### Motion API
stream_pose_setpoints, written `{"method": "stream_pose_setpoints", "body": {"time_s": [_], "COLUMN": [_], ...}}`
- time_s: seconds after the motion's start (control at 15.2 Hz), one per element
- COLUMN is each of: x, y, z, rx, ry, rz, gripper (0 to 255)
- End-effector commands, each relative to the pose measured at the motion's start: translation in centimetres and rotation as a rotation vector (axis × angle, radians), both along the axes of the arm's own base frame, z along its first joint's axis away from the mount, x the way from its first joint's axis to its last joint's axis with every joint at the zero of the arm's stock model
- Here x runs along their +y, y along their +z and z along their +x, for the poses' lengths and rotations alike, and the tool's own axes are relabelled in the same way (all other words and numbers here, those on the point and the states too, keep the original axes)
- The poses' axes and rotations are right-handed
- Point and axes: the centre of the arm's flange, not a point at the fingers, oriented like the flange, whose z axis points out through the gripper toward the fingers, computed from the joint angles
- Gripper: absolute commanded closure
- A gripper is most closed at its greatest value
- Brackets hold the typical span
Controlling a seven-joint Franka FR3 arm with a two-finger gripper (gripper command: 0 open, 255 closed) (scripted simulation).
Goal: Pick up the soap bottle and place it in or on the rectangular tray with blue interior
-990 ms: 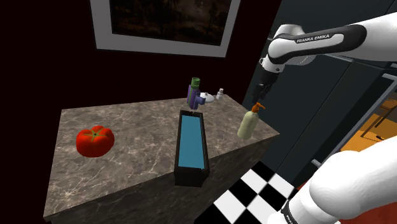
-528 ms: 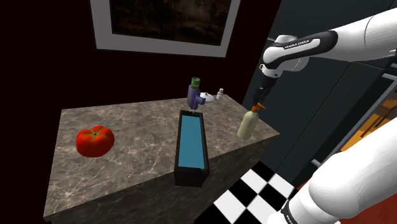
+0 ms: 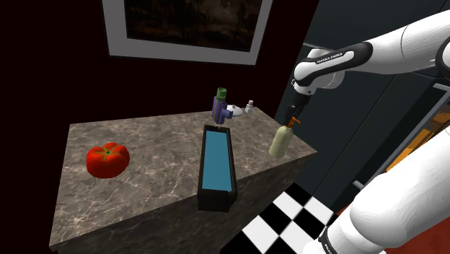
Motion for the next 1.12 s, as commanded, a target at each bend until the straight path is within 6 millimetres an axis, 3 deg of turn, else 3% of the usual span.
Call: {"method": "stream_pose_setpoints", "body": {"time_s": [0.0, 0.26, 0.33, 0.92, 1.06], "x": [0.0, 0.0, 0.0, 0.0, 0.0], "y": [-0.1, -0.1, -0.1, -0.1, 1.0], "z": [0.0, 0.0, 0.0, 0.0, 0.0], "rx": [0.0, 0.0, 0.0, 0.0, 0.0], "ry": [0.0, 0.0, 0.0, 0.0, 0.0], "rz": [0.0, 0.0, 0.0, 0.0, 0.0], "gripper": [0, 0, 255, 255, 255]}}
